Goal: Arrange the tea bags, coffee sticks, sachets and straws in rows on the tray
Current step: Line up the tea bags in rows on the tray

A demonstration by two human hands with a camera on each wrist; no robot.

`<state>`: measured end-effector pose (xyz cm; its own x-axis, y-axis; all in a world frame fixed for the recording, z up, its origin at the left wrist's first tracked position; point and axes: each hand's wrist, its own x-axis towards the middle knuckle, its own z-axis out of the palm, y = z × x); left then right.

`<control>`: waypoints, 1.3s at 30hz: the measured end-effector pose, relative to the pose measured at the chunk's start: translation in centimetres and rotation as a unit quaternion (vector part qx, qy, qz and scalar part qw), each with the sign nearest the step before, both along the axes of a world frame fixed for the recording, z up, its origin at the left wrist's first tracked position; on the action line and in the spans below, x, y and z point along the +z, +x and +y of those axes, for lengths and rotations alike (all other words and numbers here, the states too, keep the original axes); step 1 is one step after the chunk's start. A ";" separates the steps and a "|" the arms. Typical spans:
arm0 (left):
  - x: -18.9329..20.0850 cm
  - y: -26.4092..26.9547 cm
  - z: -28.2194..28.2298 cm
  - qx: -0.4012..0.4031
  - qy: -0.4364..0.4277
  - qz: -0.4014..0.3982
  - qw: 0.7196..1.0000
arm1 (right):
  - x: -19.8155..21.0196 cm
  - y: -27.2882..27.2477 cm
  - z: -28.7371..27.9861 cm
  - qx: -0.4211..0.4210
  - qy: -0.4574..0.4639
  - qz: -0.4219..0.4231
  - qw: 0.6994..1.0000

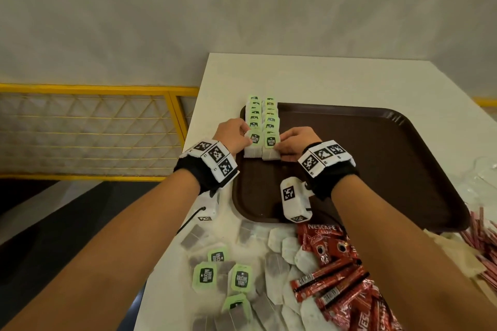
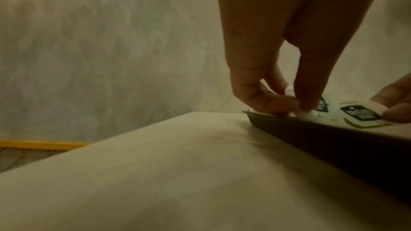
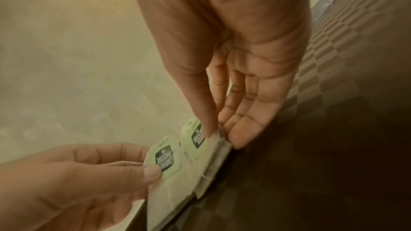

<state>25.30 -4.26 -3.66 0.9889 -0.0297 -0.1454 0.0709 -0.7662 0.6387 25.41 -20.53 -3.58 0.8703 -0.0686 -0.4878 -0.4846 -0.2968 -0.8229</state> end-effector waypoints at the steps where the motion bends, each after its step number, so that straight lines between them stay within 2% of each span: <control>1: -0.2 0.0 -0.1 0.002 0.012 -0.008 1.000 | 0.0 0.1 0.0 0.003 -0.009 0.006 1.000; 7: -0.7 -0.7 0.1 0.008 0.002 -0.037 0.999 | 0.4 0.4 0.1 0.034 -0.097 0.008 0.995; 13: -0.7 -1.5 0.7 -0.059 0.058 -0.013 0.996 | 0.8 0.0 0.4 0.133 -0.189 0.042 0.972; 16: -0.8 -1.5 0.7 -0.067 0.075 -0.018 0.995 | -1.6 1.9 0.2 0.163 -0.234 0.044 0.958; 19: -0.9 -1.3 0.6 -0.065 0.081 -0.025 0.994 | -3.1 3.0 0.0 0.151 -0.236 0.037 0.959; 23: -1.0 -1.3 0.5 -0.071 0.085 -0.036 0.993 | -2.9 2.8 0.0 0.140 -0.234 0.027 0.962; 28: -1.0 -1.2 0.3 -0.067 0.088 -0.041 0.993 | -2.1 2.3 0.3 0.153 -0.241 0.016 0.958; 33: -0.9 -1.2 0.3 -0.060 0.090 -0.042 0.993 | 0.5 0.6 0.8 0.139 -0.253 -0.002 0.957; 39: -0.9 -1.1 0.3 -0.061 0.102 -0.042 0.992 | 0.8 0.5 0.9 0.132 -0.265 -0.018 0.955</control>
<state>24.23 -3.98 -4.59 0.9886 -0.1285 -0.0782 -0.0771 -0.8794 0.4697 25.92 -19.66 -2.82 0.9072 -0.0732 -0.4142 -0.3090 -0.7842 -0.5381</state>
